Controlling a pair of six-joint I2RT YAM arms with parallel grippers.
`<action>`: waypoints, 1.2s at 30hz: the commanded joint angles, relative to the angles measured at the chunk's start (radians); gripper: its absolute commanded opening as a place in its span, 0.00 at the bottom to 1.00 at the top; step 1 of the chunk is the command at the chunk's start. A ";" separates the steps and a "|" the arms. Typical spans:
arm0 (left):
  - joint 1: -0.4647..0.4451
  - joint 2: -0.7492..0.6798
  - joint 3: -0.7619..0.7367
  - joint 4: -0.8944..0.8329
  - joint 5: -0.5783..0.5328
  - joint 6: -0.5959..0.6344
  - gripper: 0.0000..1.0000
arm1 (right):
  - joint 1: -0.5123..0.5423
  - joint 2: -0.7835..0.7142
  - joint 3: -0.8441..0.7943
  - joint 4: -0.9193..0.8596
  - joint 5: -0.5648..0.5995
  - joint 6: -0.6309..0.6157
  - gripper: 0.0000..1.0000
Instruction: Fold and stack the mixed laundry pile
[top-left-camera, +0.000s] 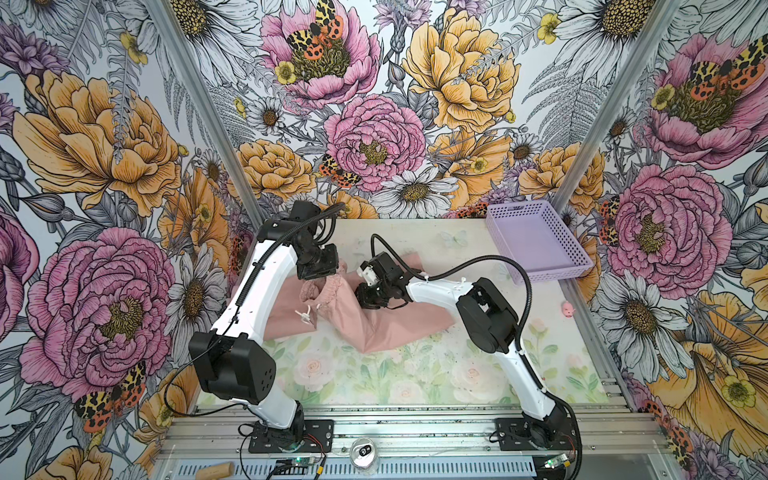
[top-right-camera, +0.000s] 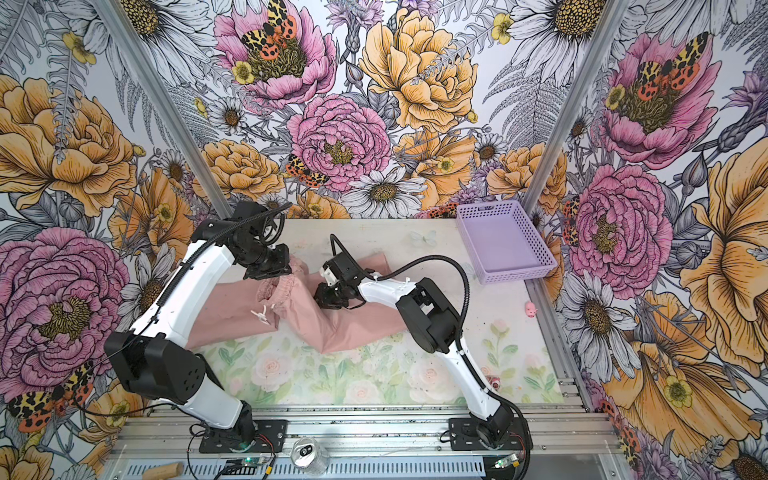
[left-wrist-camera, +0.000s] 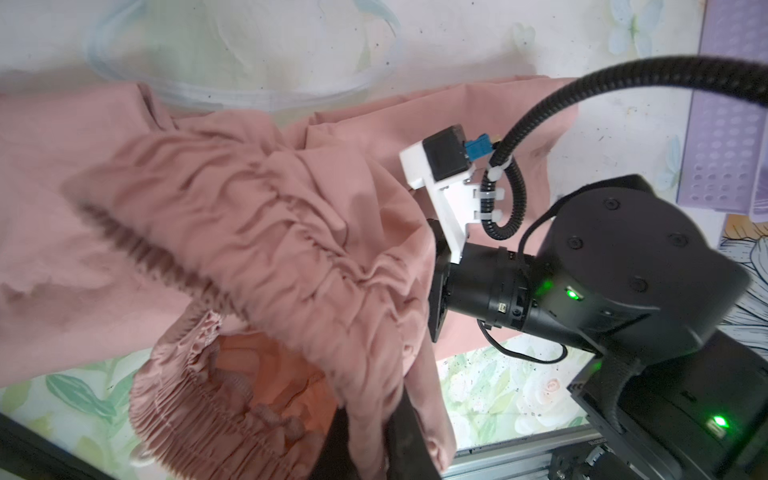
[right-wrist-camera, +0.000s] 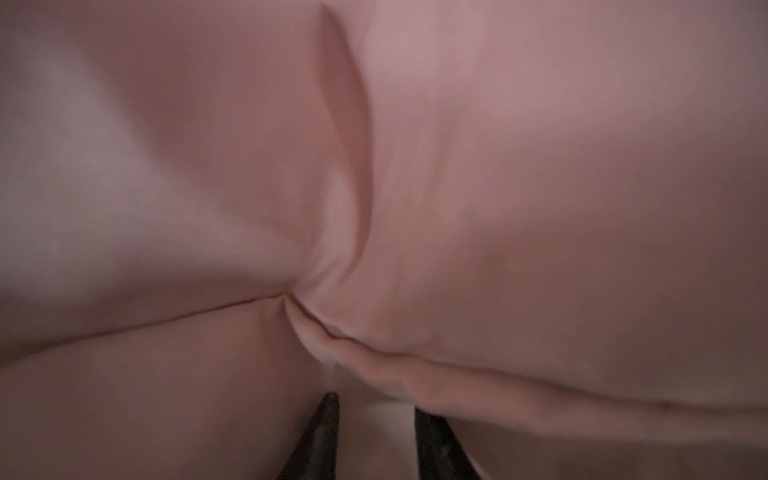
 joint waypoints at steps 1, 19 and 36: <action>-0.022 0.019 0.027 -0.013 0.030 -0.037 0.00 | -0.114 -0.146 -0.110 -0.001 -0.007 -0.010 0.37; -0.253 0.249 0.224 -0.011 0.013 -0.193 0.00 | -0.331 -0.412 -0.561 -0.125 0.006 -0.242 0.40; -0.410 0.486 0.606 -0.011 -0.003 -0.288 0.76 | -0.393 -0.589 -0.656 -0.179 0.158 -0.244 0.42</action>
